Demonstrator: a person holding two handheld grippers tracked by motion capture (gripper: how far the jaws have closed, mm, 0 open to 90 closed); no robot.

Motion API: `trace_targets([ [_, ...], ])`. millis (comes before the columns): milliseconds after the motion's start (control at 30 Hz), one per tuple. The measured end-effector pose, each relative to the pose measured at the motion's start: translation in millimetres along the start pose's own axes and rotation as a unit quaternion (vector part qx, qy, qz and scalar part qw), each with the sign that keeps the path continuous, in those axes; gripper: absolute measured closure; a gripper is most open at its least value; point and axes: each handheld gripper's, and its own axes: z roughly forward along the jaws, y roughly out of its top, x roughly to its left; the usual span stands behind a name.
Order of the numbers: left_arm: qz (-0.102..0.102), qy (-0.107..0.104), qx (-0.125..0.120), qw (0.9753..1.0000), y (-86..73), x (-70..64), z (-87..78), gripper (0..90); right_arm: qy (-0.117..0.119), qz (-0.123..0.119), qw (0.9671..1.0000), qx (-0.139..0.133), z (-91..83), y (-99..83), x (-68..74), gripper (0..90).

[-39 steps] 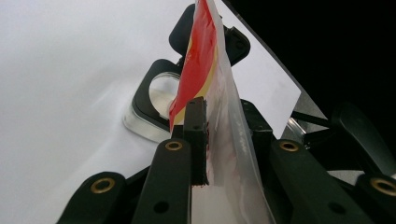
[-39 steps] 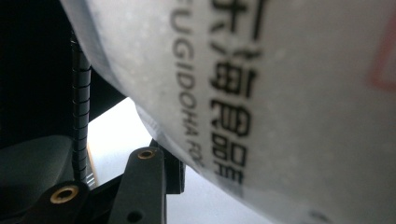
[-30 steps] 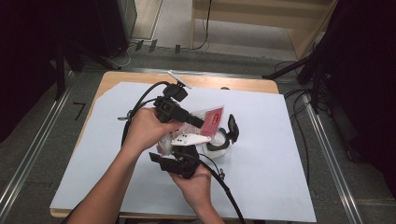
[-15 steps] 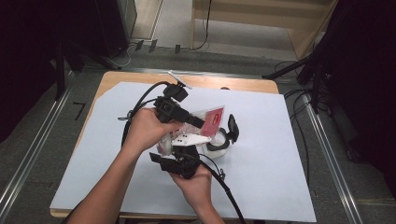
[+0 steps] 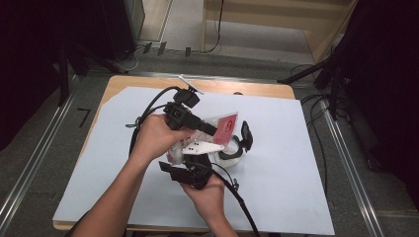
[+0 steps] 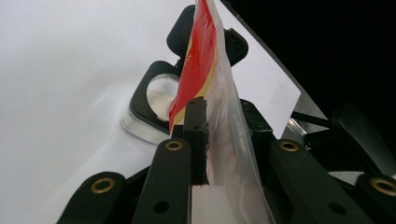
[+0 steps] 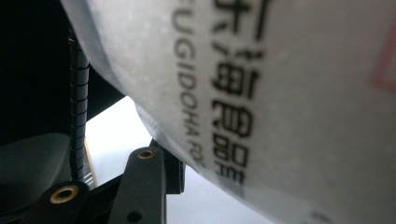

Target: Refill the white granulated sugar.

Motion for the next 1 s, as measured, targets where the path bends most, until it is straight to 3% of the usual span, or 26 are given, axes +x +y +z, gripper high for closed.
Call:
trace_targets([
  [1000, -0.001, -0.002, 0.0, 1.0, 1.6, 1.8, 2.7, 77.9, 0.002, 0.002, 1.0, 0.009, -2.5, 0.6, -1.6, 62.9],
])
